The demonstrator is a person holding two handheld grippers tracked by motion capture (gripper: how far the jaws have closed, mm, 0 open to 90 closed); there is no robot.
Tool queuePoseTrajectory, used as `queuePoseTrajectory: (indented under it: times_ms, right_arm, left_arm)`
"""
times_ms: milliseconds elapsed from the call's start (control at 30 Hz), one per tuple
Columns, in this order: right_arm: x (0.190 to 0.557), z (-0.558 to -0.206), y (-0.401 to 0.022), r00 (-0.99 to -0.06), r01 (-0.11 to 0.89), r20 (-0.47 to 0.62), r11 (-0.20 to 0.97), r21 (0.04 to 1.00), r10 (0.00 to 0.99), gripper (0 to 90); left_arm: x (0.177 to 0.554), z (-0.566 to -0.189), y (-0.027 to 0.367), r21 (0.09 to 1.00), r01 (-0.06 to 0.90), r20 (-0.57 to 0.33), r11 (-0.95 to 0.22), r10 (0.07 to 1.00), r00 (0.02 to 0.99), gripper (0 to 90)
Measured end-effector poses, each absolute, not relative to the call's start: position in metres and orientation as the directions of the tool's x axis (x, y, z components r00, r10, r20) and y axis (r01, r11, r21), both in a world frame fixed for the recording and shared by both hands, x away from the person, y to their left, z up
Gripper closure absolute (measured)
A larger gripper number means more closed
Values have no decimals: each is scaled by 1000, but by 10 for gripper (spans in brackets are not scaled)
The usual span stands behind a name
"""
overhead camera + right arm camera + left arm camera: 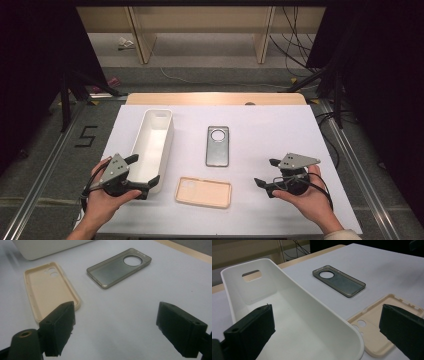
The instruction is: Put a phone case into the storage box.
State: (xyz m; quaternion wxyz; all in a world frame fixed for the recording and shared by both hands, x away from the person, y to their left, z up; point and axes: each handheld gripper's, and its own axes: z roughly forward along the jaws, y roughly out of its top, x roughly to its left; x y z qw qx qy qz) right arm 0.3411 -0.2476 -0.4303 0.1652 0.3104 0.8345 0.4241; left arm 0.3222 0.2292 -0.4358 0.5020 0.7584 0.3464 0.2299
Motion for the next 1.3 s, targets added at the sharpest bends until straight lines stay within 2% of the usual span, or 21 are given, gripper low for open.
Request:
queuePoseTrajectory:
  times_ms: [367,567,600,867,1033,1300]
  right_arm:
    - [344,-432,-244,-772,373,-19,476,796,636,176]
    - [354,-428,-228,-806,325,-89,564,759,585,186]
    - [359,-428,-219,-820,310,-122,614,726,559,195]
    - [386,-432,-181,-870,248,-199,750,613,450,210]
    - [399,-431,-168,-882,232,-216,784,576,419,211]
    - [423,-431,-131,-914,180,-260,885,429,312,225]
  left_arm:
    - [322,-436,229,921,296,-4,-252,754,656,0]
    - [322,-436,229,921,296,-3,-253,755,656,0]
    - [321,-436,229,921,296,-4,-253,754,656,0]
    - [321,-436,228,921,295,-5,-254,751,661,0]
    - [321,-436,228,922,295,-6,-253,749,662,0]
    - [321,-436,227,922,293,-6,-254,747,665,0]
